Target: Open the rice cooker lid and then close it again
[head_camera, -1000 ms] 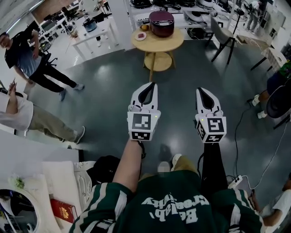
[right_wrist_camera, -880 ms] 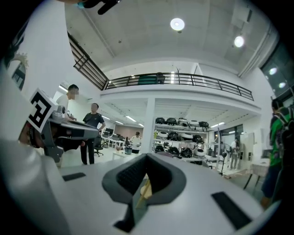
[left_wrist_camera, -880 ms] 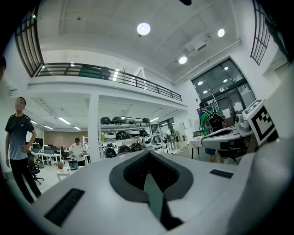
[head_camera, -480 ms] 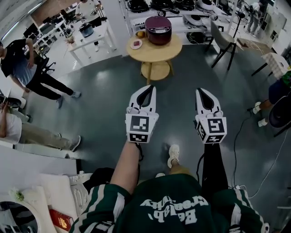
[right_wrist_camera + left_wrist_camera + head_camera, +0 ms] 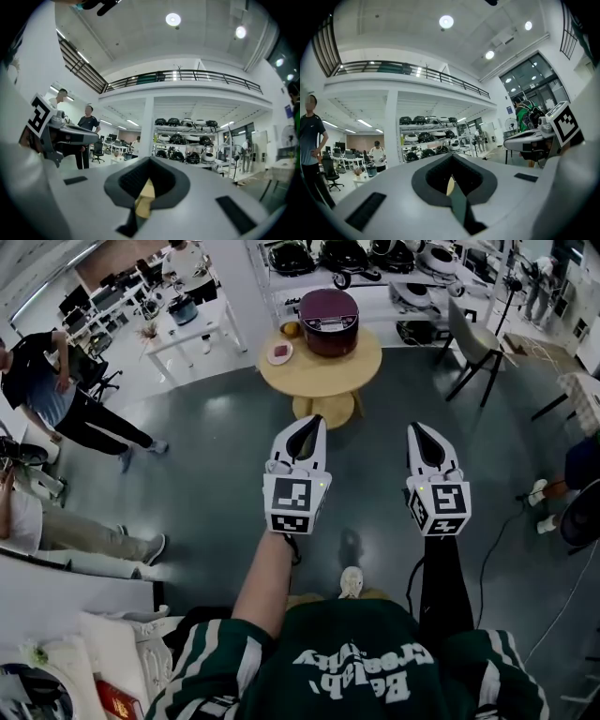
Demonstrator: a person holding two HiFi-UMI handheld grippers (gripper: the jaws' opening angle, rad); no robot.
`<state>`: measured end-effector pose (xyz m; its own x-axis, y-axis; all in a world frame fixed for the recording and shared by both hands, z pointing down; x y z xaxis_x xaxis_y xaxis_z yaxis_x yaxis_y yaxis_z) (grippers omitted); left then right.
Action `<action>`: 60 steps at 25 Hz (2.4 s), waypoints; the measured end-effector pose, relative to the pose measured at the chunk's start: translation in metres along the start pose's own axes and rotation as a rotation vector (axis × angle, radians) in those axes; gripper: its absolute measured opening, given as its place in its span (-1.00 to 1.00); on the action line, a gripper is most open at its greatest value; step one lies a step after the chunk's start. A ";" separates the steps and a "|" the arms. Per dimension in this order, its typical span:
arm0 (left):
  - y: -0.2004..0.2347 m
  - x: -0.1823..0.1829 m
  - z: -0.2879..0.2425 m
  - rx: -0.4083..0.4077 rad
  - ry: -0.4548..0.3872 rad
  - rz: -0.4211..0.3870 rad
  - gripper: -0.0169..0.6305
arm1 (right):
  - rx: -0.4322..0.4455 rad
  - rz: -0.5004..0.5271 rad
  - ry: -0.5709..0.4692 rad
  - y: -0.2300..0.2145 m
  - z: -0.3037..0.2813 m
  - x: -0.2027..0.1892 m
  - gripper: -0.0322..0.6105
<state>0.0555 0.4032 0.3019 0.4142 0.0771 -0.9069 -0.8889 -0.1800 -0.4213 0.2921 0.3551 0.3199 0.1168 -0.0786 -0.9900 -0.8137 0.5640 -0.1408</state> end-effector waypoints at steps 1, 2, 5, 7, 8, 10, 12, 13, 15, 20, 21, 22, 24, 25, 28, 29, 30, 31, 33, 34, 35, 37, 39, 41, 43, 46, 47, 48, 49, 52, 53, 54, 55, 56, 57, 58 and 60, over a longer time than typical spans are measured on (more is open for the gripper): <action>0.000 -0.001 -0.010 0.003 0.002 -0.001 -0.95 | 0.002 -0.003 0.002 -0.007 -0.009 0.000 -0.89; 0.001 -0.002 -0.020 0.004 0.005 -0.003 -0.95 | 0.004 -0.008 0.004 -0.013 -0.018 -0.001 -0.89; 0.002 -0.009 -0.045 -0.007 0.014 -0.007 -0.95 | 0.010 -0.023 0.016 -0.027 -0.039 -0.007 -0.89; 0.004 -0.014 -0.061 -0.010 0.018 -0.003 -0.95 | 0.010 -0.023 0.019 -0.034 -0.050 -0.010 -0.89; 0.006 -0.017 -0.069 -0.010 0.019 0.000 -0.95 | 0.009 -0.025 0.018 -0.037 -0.057 -0.011 -0.89; 0.013 -0.022 -0.084 -0.009 0.019 0.004 -0.95 | 0.010 -0.031 0.019 -0.042 -0.074 -0.014 -0.89; 0.021 -0.027 -0.102 -0.008 0.011 0.002 -0.95 | 0.012 -0.030 0.017 -0.048 -0.093 -0.016 -0.89; 0.025 -0.031 -0.112 -0.007 0.005 0.001 -0.95 | 0.013 -0.028 0.014 -0.051 -0.104 -0.017 -0.89; 0.036 -0.039 -0.134 -0.001 -0.007 -0.003 -0.95 | 0.017 -0.026 0.002 -0.058 -0.128 -0.019 -0.89; 0.073 -0.059 -0.199 0.001 -0.029 -0.007 -0.95 | 0.027 -0.003 0.001 -0.068 -0.201 -0.021 -0.89; 0.082 -0.063 -0.212 -0.006 -0.030 -0.001 -0.95 | 0.027 0.002 0.008 -0.069 -0.216 -0.020 -0.89; 0.091 -0.066 -0.227 -0.012 -0.033 0.005 -0.95 | 0.027 0.008 0.012 -0.070 -0.233 -0.018 -0.89; 0.112 -0.070 -0.259 -0.022 -0.046 0.009 -0.95 | 0.024 0.021 0.010 -0.074 -0.267 -0.011 -0.89; 0.122 -0.073 -0.275 -0.028 -0.054 0.008 -0.95 | 0.021 0.026 0.008 -0.076 -0.285 -0.009 -0.89; 0.151 -0.084 -0.320 -0.052 -0.065 0.005 -0.95 | 0.003 0.033 0.008 -0.082 -0.337 -0.005 -0.89; 0.161 -0.088 -0.335 -0.060 -0.065 0.006 -0.95 | -0.003 0.035 0.009 -0.083 -0.354 -0.003 -0.89; 0.172 -0.093 -0.349 -0.067 -0.064 0.008 -0.95 | -0.008 0.036 0.010 -0.085 -0.371 -0.001 -0.89; 0.183 -0.097 -0.363 -0.073 -0.063 0.013 -0.95 | -0.013 0.037 0.011 -0.086 -0.388 0.002 -0.89; 0.203 -0.106 -0.389 -0.085 -0.058 0.022 -0.95 | -0.025 0.040 0.016 -0.088 -0.418 0.006 -0.89; 0.211 -0.110 -0.401 -0.091 -0.055 0.025 -0.95 | -0.032 0.041 0.021 -0.089 -0.432 0.007 -0.89; 0.219 -0.115 -0.413 -0.097 -0.052 0.028 -0.95 | -0.038 0.043 0.027 -0.091 -0.445 0.006 -0.89; 0.231 -0.124 -0.435 -0.110 -0.051 0.032 -0.95 | -0.047 0.043 0.038 -0.094 -0.470 0.004 -0.89; 0.241 -0.132 -0.455 -0.126 -0.049 0.032 -0.95 | -0.056 0.041 0.043 -0.097 -0.493 0.002 -0.89; 0.249 -0.140 -0.473 -0.139 -0.044 0.038 -0.95 | -0.061 0.038 0.050 -0.101 -0.514 0.001 -0.89; 0.256 -0.147 -0.488 -0.152 -0.038 0.050 -0.95 | -0.061 0.038 0.062 -0.103 -0.533 0.000 -0.89; 0.263 -0.156 -0.505 -0.177 -0.031 0.044 -0.95 | -0.058 0.040 0.078 -0.103 -0.556 -0.001 -0.89; 0.264 -0.158 -0.510 -0.184 -0.028 0.037 -0.95 | -0.058 0.041 0.081 -0.104 -0.563 -0.002 -0.89; 0.264 -0.161 -0.515 -0.190 -0.024 0.030 -0.95 | -0.059 0.041 0.083 -0.104 -0.569 -0.003 -0.89; 0.265 -0.163 -0.521 -0.194 -0.019 0.021 -0.95 | -0.058 0.040 0.087 -0.106 -0.575 -0.005 -0.89; 0.264 -0.174 -0.537 -0.211 0.003 -0.003 -0.95 | -0.044 0.030 0.117 -0.112 -0.591 -0.013 -0.89; 0.263 -0.178 -0.541 -0.223 0.008 0.003 -0.95 | -0.039 0.022 0.130 -0.114 -0.595 -0.018 -0.89; 0.261 -0.181 -0.546 -0.234 0.011 0.014 -0.95 | -0.034 0.013 0.143 -0.117 -0.598 -0.022 -0.89; 0.259 -0.185 -0.550 -0.242 0.015 0.025 -0.95 | -0.026 0.002 0.157 -0.120 -0.601 -0.027 -0.89; 0.257 -0.188 -0.554 -0.246 0.020 0.033 -0.95 | -0.013 -0.012 0.172 -0.122 -0.605 -0.031 -0.89; 0.255 -0.192 -0.558 -0.251 0.023 0.038 -0.95 | -0.001 -0.029 0.185 -0.124 -0.608 -0.035 -0.89; 0.253 -0.195 -0.562 -0.256 0.025 0.042 -0.95 | 0.006 -0.044 0.195 -0.126 -0.612 -0.039 -0.89; 0.249 -0.201 -0.570 -0.269 0.032 0.051 -0.95 | 0.005 -0.055 0.213 -0.130 -0.621 -0.044 -0.89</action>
<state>-0.1372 -0.2157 0.3827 0.3803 0.0315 -0.9243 -0.8265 -0.4369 -0.3549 0.0392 -0.2259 0.3810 0.0375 -0.2804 -0.9591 -0.8063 0.5585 -0.1948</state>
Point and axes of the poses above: the fingertips, and each gripper's own axes: z backward along the fingers, y to its left, x out of its top, the point moved 9 cm from there along z, backward along the fingers, and after that the axes turned 15 degrees about -z, right-handed, at the moved point
